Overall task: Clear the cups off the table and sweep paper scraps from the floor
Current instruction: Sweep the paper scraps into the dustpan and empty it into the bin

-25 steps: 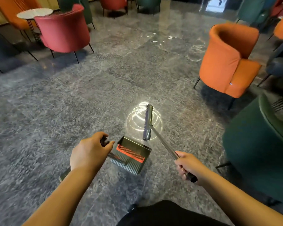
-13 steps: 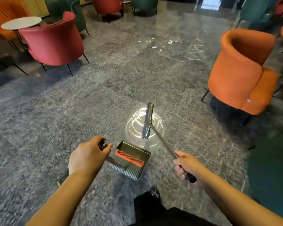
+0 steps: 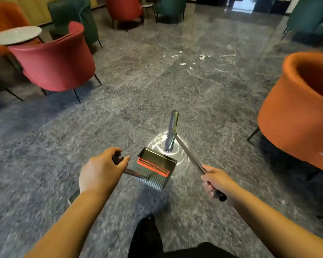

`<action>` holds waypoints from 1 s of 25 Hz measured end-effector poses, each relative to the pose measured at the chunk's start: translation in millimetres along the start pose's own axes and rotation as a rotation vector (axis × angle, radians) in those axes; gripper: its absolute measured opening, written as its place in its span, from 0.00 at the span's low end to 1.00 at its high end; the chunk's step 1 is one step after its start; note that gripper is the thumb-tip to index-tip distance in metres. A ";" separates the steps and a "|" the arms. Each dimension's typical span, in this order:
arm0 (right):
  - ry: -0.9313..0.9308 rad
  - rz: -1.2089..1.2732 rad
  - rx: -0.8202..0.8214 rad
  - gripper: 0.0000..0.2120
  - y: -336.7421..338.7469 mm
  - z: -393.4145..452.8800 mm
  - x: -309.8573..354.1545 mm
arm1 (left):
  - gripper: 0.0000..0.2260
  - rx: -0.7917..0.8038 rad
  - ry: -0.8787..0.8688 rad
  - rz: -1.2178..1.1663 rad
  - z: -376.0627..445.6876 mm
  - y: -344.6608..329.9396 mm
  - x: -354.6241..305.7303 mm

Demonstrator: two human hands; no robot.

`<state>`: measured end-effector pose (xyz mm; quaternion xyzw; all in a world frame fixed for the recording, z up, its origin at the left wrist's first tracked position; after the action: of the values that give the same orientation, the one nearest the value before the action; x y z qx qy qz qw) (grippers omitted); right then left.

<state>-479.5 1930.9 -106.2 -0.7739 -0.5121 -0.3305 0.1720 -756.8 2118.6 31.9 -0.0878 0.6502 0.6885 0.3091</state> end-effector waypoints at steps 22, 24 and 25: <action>-0.031 0.097 -0.053 0.27 74.9 450.2 477.0 | 0.15 0.066 -0.111 0.060 671.2 -172.2 -119.8; -0.029 0.087 -0.054 0.27 81.3 491.3 519.4 | 0.16 0.056 -0.098 0.037 728.4 -182.7 -127.2; -0.025 0.085 -0.059 0.27 84.1 513.4 539.3 | 0.16 0.050 -0.098 0.032 758.1 -189.3 -129.8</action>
<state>-92.4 2572.5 -100.1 -0.8039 -0.4708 -0.3280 0.1564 -338.5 2791.0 46.0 -0.0356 0.6527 0.6803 0.3316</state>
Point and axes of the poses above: each hand's wrist, its own z-axis towards the middle knuckle, its own y-axis out of the back of the hand, x = y × z, the point moved 9 cm from there along z, towards the middle knuckle, and after that the axes turned 6 degrees about -z, right-handed, at the moved point
